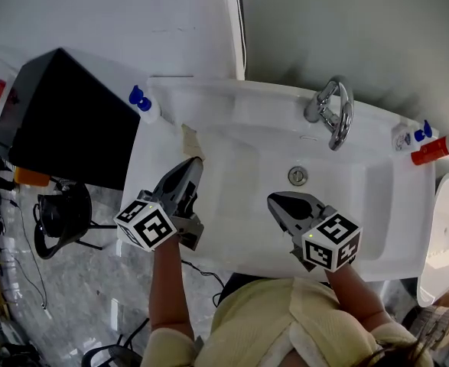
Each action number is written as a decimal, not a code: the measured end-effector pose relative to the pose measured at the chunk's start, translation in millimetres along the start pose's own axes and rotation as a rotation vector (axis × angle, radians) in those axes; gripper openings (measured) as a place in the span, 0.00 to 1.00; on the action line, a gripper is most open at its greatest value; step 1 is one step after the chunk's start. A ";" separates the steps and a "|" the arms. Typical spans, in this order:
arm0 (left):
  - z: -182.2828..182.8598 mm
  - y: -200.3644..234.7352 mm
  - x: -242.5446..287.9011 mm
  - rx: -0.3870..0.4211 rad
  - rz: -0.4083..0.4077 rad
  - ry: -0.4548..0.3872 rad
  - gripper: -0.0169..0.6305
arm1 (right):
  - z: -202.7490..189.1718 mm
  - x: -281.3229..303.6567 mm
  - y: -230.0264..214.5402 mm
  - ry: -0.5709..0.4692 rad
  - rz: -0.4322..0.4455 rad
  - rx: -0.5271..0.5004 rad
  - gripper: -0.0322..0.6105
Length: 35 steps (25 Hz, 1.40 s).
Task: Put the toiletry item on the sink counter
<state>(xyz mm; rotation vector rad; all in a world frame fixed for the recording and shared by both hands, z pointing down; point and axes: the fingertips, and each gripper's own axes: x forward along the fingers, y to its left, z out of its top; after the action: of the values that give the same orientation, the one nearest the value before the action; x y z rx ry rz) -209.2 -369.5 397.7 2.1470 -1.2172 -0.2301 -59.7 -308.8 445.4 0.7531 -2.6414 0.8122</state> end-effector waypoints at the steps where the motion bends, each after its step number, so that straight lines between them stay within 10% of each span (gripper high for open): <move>1: -0.9 3.5 -3.6 -0.009 0.012 -0.006 0.08 | -0.1 1.1 -1.1 0.000 0.002 0.002 0.09; 22: -32.7 84.0 -53.1 -0.137 0.369 0.042 0.08 | -19.7 42.1 -2.3 0.064 0.023 -0.004 0.09; 35: -38.5 116.3 -60.6 0.057 0.617 0.173 0.08 | -30.8 56.6 -0.9 0.093 0.031 -0.011 0.09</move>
<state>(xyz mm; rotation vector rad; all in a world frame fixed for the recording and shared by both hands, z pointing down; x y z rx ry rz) -307.3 -344.1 489.3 1.6895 -1.7178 0.2542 -102.6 -313.9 493.2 0.6567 -2.5793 0.8199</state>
